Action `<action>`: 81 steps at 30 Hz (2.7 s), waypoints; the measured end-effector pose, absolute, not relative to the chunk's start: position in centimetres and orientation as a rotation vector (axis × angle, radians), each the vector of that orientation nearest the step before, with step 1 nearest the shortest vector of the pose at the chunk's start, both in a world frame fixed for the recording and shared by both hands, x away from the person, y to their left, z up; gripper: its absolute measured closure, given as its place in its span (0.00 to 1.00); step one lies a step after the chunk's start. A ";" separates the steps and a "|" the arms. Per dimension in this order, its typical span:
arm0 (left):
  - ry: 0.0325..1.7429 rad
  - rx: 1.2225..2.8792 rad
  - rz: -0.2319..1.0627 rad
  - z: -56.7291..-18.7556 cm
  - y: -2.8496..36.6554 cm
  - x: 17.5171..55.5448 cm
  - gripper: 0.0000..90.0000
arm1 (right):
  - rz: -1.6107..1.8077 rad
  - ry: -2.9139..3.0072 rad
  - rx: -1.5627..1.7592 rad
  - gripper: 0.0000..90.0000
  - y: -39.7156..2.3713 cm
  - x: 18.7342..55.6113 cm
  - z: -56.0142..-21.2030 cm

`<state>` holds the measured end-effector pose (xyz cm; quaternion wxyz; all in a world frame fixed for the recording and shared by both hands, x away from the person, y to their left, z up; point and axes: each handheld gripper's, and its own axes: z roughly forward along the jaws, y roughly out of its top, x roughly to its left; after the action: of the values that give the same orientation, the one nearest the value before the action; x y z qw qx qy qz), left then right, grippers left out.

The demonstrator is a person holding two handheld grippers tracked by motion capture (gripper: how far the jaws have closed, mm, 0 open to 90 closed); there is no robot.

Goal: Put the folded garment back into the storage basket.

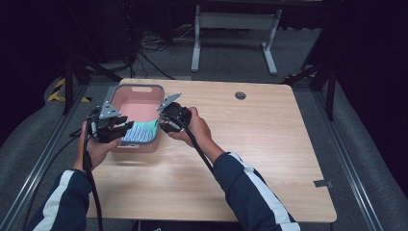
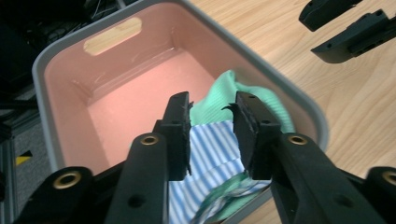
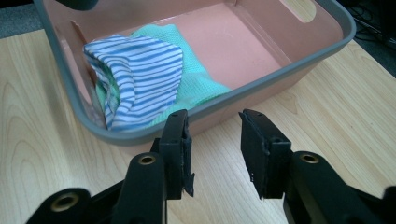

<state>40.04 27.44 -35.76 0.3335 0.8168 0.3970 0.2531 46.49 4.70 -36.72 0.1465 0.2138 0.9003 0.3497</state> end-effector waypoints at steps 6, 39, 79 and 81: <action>0.977 2.113 0.667 -35.3 25.8 39.0 0.72 | 0.993 2.576 0.598 0.68 3.1 45.8 -36.1; 0.790 2.164 0.640 -36.6 19.9 35.7 0.53 | 0.888 2.559 0.586 0.59 -5.7 42.6 -36.3; 0.635 2.368 0.503 -42.9 14.6 34.3 0.20 | 0.845 2.491 0.673 0.38 -17.2 38.1 -40.2; 0.621 2.376 0.497 -43.3 14.4 34.2 0.20 | 0.849 2.486 0.675 0.37 -17.7 37.9 -40.6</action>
<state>34.22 14.44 -43.34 0.3128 0.9007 0.2355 0.1883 37.87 -17.73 -40.59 0.2128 0.2430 0.8956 0.3059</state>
